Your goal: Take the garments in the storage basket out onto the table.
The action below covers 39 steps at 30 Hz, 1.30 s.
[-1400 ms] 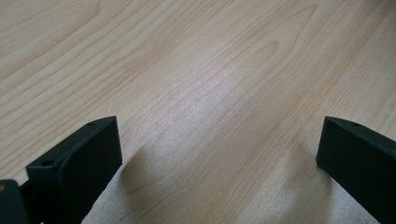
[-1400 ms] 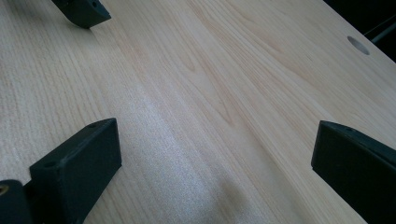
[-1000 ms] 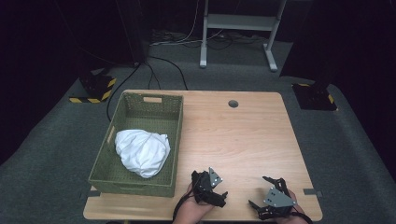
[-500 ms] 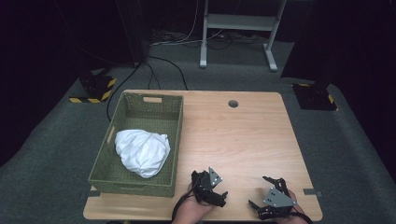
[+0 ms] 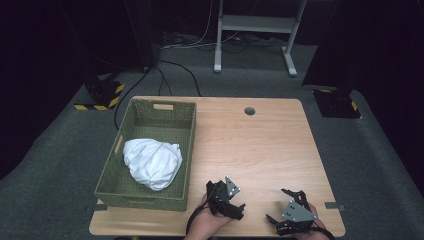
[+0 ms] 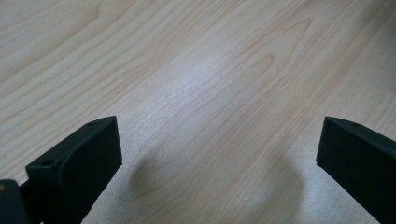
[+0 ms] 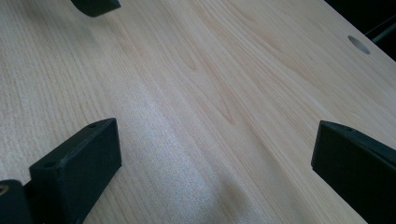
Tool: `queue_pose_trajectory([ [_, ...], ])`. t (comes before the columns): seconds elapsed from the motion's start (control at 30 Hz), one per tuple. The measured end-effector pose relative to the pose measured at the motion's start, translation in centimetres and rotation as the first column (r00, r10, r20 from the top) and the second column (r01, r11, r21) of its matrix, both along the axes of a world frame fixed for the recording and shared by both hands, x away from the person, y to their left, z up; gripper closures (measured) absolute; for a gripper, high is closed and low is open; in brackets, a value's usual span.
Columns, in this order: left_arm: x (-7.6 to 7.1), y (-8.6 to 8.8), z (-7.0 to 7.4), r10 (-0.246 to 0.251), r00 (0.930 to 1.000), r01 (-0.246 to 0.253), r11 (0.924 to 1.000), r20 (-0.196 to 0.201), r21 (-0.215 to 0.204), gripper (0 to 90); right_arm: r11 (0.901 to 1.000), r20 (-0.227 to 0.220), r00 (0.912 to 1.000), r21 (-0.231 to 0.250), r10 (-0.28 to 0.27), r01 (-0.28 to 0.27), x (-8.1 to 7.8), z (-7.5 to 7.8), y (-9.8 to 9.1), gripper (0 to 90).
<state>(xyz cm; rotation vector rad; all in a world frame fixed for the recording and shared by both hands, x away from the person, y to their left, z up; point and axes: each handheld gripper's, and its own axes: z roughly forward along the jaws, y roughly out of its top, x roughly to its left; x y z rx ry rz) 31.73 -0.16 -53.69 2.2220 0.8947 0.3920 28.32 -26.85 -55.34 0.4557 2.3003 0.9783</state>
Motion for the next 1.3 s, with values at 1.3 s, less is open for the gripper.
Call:
queue_pose_trajectory([
  [1.3, -2.5, 4.2, 6.4, 0.024, 0.9864, 0.000, 0.9888, 0.163, -0.149, 1.1, 1.0000, -0.007, 1.0000, 0.002, 0.001, -0.001, 0.0, 0.0, 0.0, 1.2],
])
